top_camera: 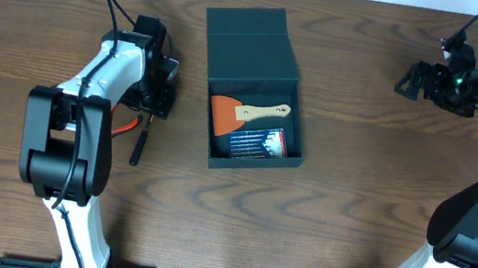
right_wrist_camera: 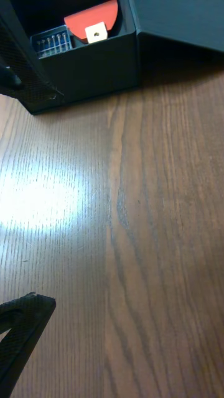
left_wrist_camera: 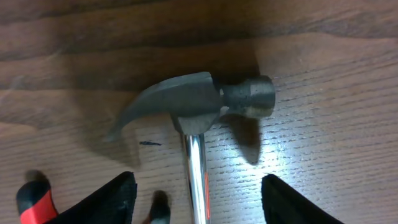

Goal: Pack container
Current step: 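Raise the right arm aside and grasp the claw hammer with the left gripper, then carry the hammer with the left gripper and lower it into the box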

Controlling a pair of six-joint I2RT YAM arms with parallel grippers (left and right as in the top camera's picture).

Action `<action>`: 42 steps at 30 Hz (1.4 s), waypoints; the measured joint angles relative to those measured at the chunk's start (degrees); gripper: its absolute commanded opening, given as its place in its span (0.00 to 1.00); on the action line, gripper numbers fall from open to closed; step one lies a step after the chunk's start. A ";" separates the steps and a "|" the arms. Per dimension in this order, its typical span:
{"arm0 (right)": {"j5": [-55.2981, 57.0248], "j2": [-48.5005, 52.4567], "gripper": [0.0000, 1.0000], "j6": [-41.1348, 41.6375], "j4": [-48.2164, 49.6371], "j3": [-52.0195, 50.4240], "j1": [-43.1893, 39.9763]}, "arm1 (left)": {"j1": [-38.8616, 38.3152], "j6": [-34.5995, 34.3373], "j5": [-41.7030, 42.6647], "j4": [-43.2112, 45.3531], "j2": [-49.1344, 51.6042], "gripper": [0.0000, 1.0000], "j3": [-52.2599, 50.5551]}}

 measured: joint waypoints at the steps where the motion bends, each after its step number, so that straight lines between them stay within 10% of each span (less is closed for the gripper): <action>1: 0.00 0.00 0.99 0.00 0.00 0.00 0.00 | 0.00 -0.02 0.02 -0.07 0.11 0.61 0.00; 10: 0.00 0.00 0.99 0.00 0.00 0.00 0.00 | 0.00 0.00 0.42 0.24 1.07 0.53 -0.17; 24: 0.00 0.00 0.99 0.00 -1.38 0.00 0.00 | 0.00 -0.35 0.79 0.66 1.07 0.06 -0.26; 42: -0.02 0.00 0.99 0.00 -1.22 0.00 0.00 | -0.74 6.16 0.70 -9.40 -6.21 0.06 12.02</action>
